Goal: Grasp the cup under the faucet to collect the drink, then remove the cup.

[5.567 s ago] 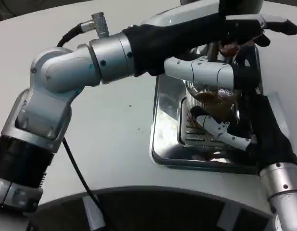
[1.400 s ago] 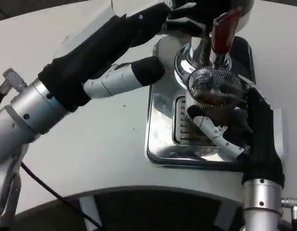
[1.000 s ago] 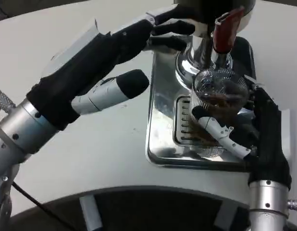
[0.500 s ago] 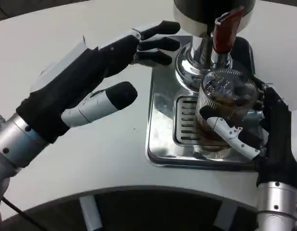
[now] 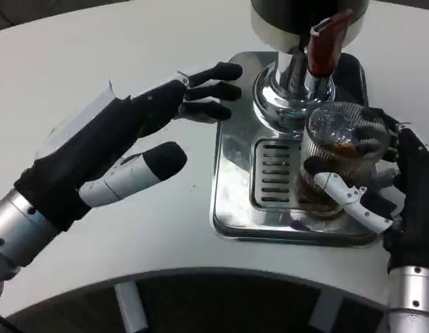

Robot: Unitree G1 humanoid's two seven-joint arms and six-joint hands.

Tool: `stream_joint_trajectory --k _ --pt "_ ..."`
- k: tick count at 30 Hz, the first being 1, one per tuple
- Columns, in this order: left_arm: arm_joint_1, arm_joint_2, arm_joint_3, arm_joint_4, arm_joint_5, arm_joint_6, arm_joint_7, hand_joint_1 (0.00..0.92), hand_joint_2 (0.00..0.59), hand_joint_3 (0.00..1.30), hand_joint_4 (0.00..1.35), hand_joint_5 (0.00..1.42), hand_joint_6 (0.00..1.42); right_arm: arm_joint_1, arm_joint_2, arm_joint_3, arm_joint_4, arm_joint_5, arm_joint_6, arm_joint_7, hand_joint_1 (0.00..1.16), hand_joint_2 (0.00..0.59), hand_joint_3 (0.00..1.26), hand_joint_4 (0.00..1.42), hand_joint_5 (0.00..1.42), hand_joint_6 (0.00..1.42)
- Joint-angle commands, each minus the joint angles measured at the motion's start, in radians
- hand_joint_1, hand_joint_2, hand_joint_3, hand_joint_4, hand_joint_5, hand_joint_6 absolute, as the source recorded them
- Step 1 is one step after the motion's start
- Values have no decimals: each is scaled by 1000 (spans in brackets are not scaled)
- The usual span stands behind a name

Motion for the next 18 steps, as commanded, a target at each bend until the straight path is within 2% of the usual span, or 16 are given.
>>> stream_joint_trajectory --k 1,18 --pt "53 13 20 -16 23 -20 21 0 30 191 222 293 269 20 -6 -9 -57 3 -55 9 853 199 784 916 1160 1012" --pt "118 29 19 32 103 -51 48 0 38 191 213 268 241 75 -16 -36 -109 9 -68 44 853 199 844 980 1232 1141"
